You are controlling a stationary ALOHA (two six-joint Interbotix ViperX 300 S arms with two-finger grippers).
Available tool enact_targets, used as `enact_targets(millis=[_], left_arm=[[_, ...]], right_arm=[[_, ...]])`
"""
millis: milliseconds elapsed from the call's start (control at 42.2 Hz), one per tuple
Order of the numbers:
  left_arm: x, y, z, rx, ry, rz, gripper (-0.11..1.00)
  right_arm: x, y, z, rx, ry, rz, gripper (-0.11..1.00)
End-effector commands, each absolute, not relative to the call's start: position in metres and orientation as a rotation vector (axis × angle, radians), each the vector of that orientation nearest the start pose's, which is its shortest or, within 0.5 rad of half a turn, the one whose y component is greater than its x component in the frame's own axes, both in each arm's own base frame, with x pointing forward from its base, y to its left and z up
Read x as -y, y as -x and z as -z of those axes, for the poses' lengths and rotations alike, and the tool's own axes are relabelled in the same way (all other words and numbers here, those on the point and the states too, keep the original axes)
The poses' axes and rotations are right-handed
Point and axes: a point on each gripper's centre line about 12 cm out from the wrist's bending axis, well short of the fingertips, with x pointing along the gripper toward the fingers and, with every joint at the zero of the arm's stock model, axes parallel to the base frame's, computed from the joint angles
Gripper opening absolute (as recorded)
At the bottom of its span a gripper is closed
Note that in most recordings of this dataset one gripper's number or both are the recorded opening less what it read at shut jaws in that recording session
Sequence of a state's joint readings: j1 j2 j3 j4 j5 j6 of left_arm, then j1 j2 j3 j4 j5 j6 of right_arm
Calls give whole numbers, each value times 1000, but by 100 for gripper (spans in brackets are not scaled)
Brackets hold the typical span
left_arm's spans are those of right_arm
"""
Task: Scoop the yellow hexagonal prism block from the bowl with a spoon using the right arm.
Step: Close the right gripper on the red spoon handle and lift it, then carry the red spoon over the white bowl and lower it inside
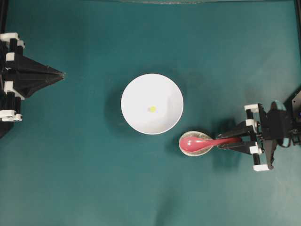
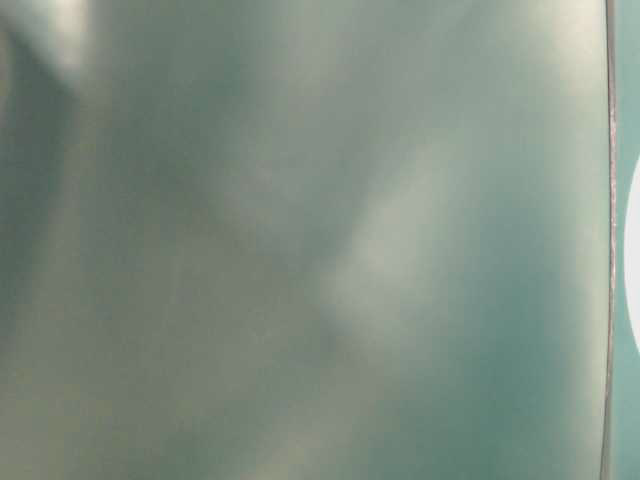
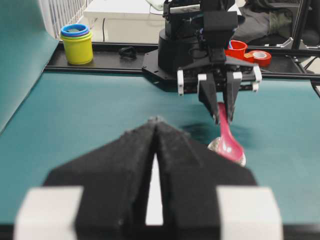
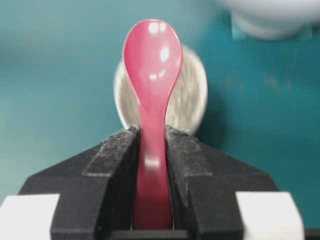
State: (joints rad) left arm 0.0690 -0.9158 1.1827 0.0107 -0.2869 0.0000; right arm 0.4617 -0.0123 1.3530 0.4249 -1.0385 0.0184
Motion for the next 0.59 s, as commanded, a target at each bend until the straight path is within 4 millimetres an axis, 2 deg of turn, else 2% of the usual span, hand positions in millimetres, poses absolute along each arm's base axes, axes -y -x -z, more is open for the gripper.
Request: enact_targets(millis=[0,237,568], left_arm=[[-15,-207,-289,44,-10,-69,0],[-15,-208,-290,44,-10,-69,0],[-15,-208,-291,50,-12,-68,0]], right_arm=[[-65,-226,-116,-256,-127,-67,23],[-54,-232,-155,-219,-141,-50,23],[-10,-269,-217,-489,-159,9,23]])
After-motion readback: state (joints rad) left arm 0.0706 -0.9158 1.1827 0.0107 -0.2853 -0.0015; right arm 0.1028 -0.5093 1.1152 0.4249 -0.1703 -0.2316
